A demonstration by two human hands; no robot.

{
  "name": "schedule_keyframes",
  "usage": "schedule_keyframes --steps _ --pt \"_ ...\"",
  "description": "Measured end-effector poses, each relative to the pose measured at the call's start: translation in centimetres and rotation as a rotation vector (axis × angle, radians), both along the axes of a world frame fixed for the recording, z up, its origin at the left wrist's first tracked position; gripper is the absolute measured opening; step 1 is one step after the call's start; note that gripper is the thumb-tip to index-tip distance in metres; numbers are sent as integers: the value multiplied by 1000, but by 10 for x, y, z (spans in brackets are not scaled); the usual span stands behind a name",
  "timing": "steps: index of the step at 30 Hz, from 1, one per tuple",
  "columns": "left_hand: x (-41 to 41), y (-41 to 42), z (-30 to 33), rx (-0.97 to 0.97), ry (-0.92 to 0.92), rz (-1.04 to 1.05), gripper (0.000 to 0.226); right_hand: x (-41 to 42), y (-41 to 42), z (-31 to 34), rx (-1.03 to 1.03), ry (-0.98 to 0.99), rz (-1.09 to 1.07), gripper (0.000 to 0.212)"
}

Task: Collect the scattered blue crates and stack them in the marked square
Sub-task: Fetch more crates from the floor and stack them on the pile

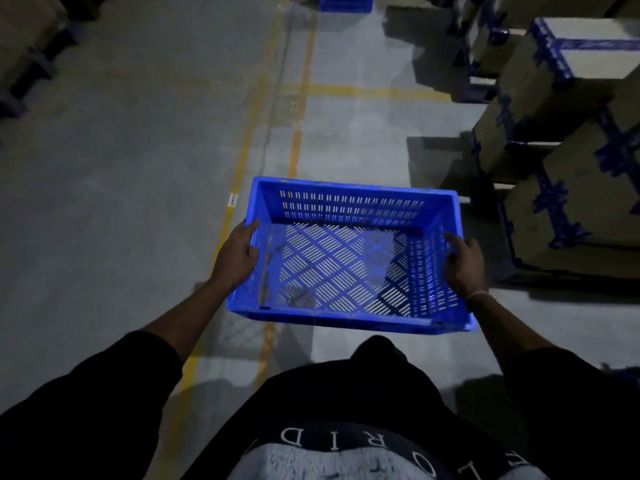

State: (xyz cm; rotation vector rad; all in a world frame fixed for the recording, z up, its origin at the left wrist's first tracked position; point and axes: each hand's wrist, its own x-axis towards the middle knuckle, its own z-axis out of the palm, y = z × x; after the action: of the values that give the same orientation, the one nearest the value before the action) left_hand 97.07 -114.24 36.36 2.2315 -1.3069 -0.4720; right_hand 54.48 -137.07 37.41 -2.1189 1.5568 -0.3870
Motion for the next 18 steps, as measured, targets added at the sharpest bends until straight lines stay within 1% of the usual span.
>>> schedule_keyframes --steps 5,10,13,18 --pt "51 -107 -2 -23 -8 17 62 56 -109 -13 9 -5 -19 60" --pt "103 -232 -17 -41 6 21 63 110 -242 -28 29 -26 -7 57" --pt "128 -304 -12 -30 7 34 63 139 -313 -17 37 -16 -20 55" --pt "170 -415 1 -43 3 71 63 187 -432 8 44 12 1 56"
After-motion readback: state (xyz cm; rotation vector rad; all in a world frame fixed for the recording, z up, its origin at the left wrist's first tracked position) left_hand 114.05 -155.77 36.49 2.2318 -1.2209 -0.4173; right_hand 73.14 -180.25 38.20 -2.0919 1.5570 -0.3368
